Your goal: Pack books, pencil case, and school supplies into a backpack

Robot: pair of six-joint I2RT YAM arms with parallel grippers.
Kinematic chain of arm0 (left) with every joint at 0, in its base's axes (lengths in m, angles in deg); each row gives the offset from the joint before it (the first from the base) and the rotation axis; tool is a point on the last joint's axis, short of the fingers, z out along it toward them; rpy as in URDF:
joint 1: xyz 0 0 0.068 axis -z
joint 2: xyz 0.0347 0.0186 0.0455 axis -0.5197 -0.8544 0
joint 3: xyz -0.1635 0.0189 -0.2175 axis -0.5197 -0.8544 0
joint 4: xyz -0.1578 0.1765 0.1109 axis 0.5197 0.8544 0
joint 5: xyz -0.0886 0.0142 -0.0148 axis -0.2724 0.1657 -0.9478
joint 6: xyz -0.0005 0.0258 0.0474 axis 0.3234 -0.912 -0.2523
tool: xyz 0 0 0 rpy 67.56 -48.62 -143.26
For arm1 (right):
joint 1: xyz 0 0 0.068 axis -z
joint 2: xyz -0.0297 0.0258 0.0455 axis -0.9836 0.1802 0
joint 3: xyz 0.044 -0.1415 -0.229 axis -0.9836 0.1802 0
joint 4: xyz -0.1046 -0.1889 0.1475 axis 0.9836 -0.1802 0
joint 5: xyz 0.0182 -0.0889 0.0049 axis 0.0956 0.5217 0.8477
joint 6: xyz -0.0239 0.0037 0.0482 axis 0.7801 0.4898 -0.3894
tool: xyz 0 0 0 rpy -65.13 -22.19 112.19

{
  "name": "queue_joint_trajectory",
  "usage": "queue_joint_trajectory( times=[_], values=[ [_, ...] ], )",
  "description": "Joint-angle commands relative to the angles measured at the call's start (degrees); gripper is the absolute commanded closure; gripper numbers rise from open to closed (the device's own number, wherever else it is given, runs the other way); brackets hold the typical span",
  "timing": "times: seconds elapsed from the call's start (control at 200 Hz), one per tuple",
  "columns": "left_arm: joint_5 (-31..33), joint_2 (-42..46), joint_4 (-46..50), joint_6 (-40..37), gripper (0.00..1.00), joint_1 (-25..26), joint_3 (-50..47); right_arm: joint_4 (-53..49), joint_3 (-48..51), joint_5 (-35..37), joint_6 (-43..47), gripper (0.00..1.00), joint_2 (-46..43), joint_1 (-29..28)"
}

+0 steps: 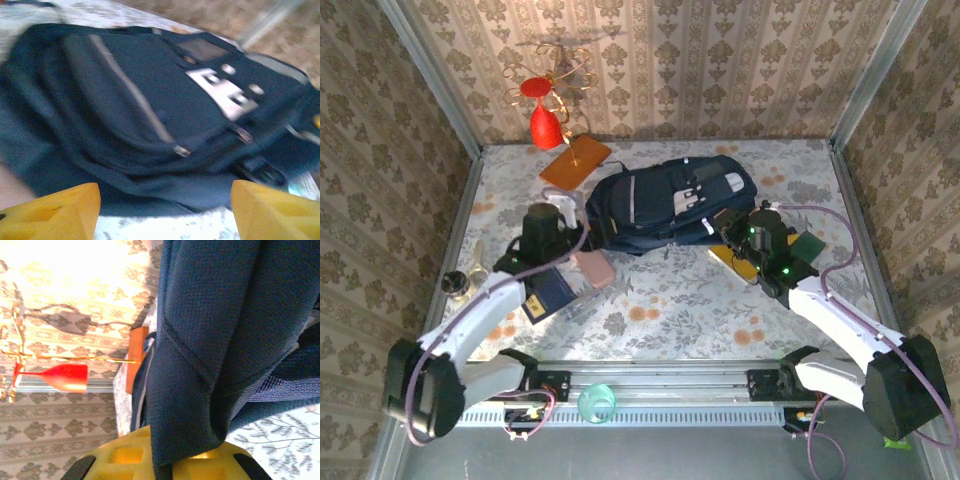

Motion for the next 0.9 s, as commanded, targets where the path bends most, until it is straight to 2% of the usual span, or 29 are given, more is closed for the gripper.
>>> queue_joint_trajectory(
  times=[0.0,0.215,0.415,0.64,0.82,0.9],
  values=[
    [5.6,2.5,-1.5,-3.3,0.31,6.9,-4.4,8.7,-3.4,4.7,-3.6,0.89,0.9,-1.7],
    [14.9,0.4,-12.5,-7.6,0.33,19.6,-10.0,7.8,-5.9,7.6,-3.6,0.93,1.7,-4.5],
    [23.7,-9.7,-20.2,-10.5,0.36,26.7,-7.3,6.9,-6.6,8.7,-3.3,0.94,1.0,-5.4],
    [30.4,-20.0,-29.8,-14.0,0.43,29.8,-3.6,6.9,-7.1,8.7,-3.1,0.94,1.5,-5.6],
    [35.6,-22.8,-33.3,-14.9,0.49,29.9,-3.1,7.1,-6.9,8.6,-3.1,0.94,1.5,-5.7],
    [36.0,-23.6,-35.2,-15.6,0.50,29.7,-3.4,7.1,-6.7,8.6,-3.0,0.94,1.3,-5.7]
  ],
)
